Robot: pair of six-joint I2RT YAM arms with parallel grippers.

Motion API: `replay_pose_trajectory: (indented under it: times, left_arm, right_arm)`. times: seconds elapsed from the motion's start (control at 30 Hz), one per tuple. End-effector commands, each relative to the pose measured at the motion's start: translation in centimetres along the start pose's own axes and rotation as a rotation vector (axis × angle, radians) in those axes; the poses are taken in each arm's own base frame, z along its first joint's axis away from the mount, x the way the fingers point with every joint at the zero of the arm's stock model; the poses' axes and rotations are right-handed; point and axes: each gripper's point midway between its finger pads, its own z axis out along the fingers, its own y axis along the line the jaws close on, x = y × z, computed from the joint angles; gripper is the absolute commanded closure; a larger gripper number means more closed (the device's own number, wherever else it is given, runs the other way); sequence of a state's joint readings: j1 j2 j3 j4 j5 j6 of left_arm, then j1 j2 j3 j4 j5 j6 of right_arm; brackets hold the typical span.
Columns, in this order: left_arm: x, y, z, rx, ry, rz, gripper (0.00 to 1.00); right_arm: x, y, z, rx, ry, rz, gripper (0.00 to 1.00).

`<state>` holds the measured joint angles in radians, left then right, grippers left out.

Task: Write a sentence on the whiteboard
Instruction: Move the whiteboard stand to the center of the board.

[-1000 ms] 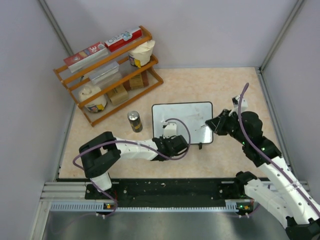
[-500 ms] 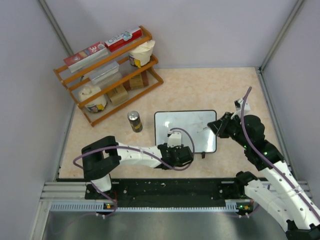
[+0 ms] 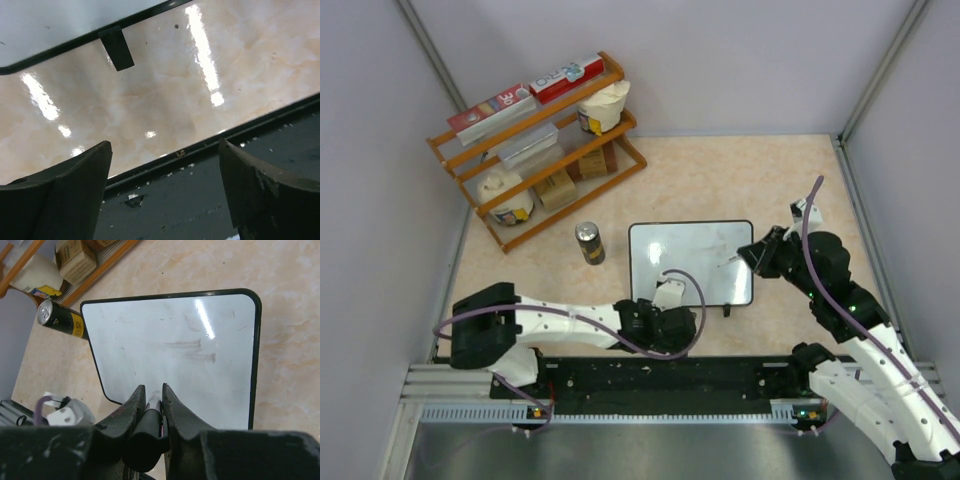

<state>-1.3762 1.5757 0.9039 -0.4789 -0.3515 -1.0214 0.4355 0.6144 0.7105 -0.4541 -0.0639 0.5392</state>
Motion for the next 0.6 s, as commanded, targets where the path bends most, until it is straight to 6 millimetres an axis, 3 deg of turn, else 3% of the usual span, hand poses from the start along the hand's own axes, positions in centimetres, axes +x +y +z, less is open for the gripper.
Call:
replay_pose_trajectory:
  times: [0.0, 0.07, 0.1, 0.3, 0.37, 0.4, 0.43, 0.5, 0.57]
  left_arm:
    - [-4.3, -0.6, -4.7, 0.138, -0.122, 0.028, 0.07]
    - [-5.9, -0.2, -5.9, 0.174, -0.148, 0.056, 0.05]
    - [-7.9, 0.7, -6.8, 0.193, -0.180, 0.015, 0.04]
    - [-14.1, 4.4, -9.7, 0.315, -0.299, -0.020, 0.02]
    - [-14.7, 5.0, -10.1, 0.366, -0.302, -0.012, 0.01]
    - [-15.9, 6.5, -10.1, 0.360, -0.323, -0.054, 0.01]
    - [-15.4, 6.4, -10.3, 0.420, -0.283, -0.053, 0.01]
    - [-15.8, 8.5, -9.7, 0.419, -0.268, -0.105, 0.01]
    - [-15.0, 8.5, -9.5, 0.496, -0.229, -0.099, 0.01]
  right_arm:
    - [-1.7, 0.9, -0.7, -0.026, -0.058, -0.028, 1.00]
    - [-1.7, 0.9, -0.7, -0.024, -0.056, -0.026, 1.00]
    - [-1.7, 1.0, -0.7, -0.027, -0.055, -0.028, 1.00]
    - [-1.3, 1.1, -0.4, -0.034, -0.034, -0.025, 1.00]
    - [-1.2, 1.1, -0.3, -0.037, -0.029, -0.026, 1.00]
    - [-1.2, 1.1, -0.3, -0.038, -0.025, -0.028, 1.00]
    - [-1.1, 1.2, -0.3, -0.043, -0.019, -0.029, 1.00]
    - [-1.1, 1.3, -0.3, -0.050, -0.018, -0.033, 1.00]
    - [-1.0, 1.4, -0.2, -0.055, -0.011, -0.034, 1.00]
